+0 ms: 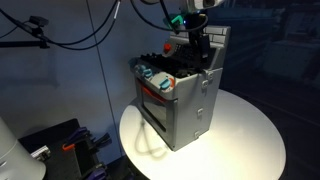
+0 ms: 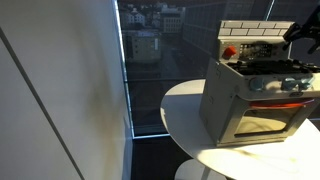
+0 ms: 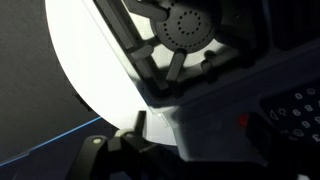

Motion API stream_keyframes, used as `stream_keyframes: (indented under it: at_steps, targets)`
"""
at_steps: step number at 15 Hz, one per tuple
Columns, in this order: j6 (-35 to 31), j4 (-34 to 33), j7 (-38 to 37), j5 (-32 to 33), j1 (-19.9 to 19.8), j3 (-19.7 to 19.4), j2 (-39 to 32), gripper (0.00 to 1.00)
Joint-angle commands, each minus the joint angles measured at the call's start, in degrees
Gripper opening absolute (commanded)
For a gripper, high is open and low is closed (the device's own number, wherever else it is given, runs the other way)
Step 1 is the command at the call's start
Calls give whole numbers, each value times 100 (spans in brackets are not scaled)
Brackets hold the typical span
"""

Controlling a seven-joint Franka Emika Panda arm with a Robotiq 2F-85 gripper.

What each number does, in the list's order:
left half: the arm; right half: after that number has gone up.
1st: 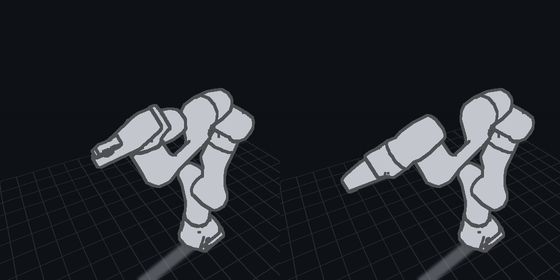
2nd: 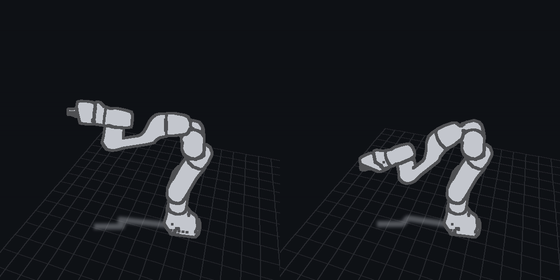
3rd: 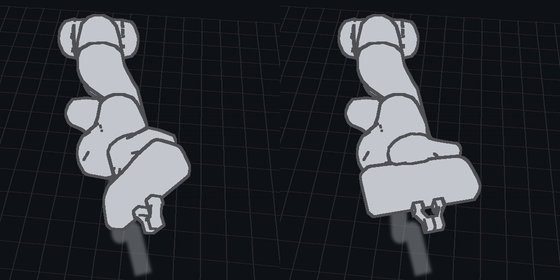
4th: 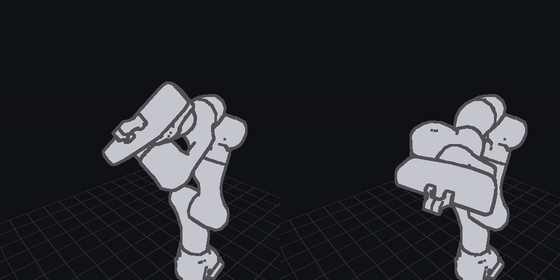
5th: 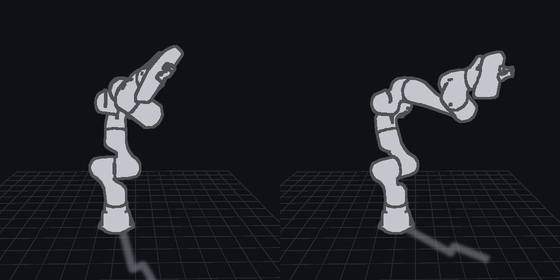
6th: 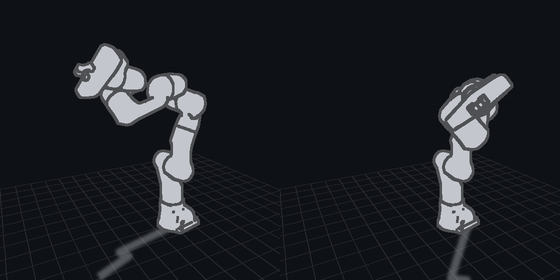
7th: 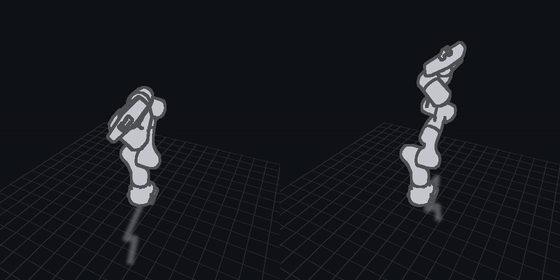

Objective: Press the top right orange button on the stove

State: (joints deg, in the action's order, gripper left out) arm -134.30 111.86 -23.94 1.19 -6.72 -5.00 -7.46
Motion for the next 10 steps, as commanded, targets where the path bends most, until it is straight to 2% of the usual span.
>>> stream_keyframes:
  at_steps: [1,10]
  targets:
    - [-38,-178,-8,-98,72,-80,-106,100]
    - [-61,-368,-28,-103,76,-92,-276,100]
